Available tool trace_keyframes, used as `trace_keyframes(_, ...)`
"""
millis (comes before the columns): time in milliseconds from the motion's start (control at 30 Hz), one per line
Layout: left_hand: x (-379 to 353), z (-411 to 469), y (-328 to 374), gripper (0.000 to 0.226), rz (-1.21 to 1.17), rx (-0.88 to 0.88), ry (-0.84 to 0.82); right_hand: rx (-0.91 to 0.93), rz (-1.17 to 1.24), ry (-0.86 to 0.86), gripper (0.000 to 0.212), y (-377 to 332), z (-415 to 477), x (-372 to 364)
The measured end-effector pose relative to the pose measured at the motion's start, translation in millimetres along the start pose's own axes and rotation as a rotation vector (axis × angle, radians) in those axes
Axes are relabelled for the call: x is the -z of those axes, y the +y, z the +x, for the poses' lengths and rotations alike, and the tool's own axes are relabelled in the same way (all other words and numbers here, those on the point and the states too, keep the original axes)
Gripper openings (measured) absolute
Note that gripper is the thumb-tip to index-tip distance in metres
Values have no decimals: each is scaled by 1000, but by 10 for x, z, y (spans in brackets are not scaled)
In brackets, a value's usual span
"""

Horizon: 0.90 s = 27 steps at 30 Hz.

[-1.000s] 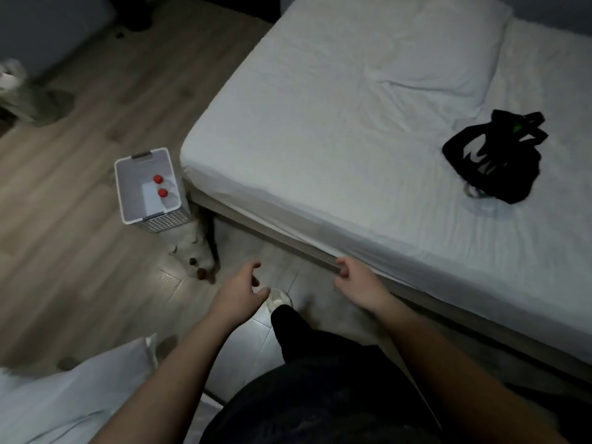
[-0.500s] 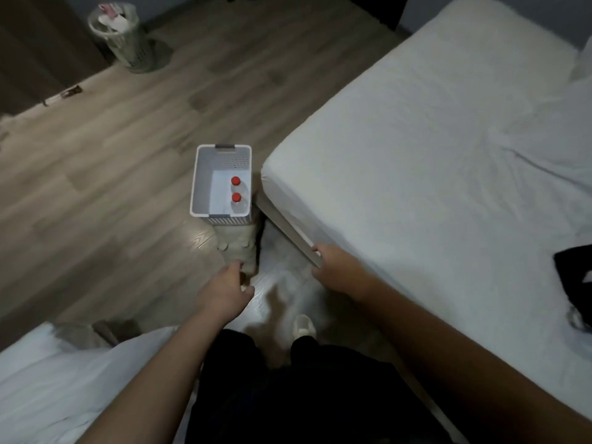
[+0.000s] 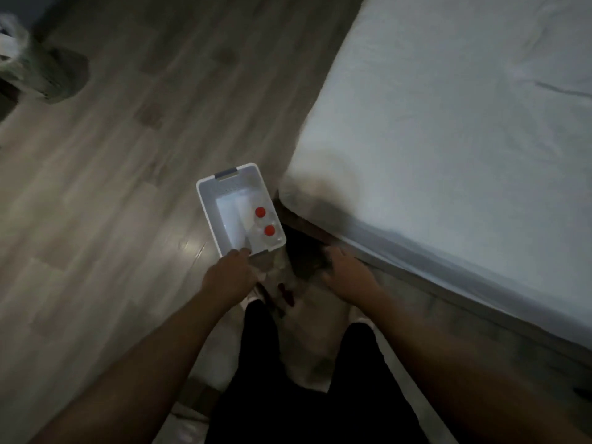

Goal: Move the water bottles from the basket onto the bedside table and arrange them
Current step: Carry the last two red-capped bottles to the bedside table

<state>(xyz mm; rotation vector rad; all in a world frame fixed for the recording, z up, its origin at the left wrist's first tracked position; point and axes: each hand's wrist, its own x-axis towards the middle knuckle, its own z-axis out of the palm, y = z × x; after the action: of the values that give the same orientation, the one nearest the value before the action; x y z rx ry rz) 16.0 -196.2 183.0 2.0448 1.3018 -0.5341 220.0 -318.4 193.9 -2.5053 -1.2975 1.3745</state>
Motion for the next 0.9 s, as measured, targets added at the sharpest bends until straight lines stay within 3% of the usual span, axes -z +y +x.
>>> trace_keyframes(200,225,905,-586,57,142,-108,-66,-138,144,9,57,-473,724,-509)
trace_keyframes(400,-36,1987,-745,62,150,-184,-40,-151,292,153,50,-685,1668,-1058)
trace_keyframes(600,-476,2759,-747,63,156,-410,45,-178,298,182,50,-568,2357,-1386)
trace_keyframes(900,-592,3304,-782,48,370,-650,-47,-169,230,181,40,-490,2807,-1632)
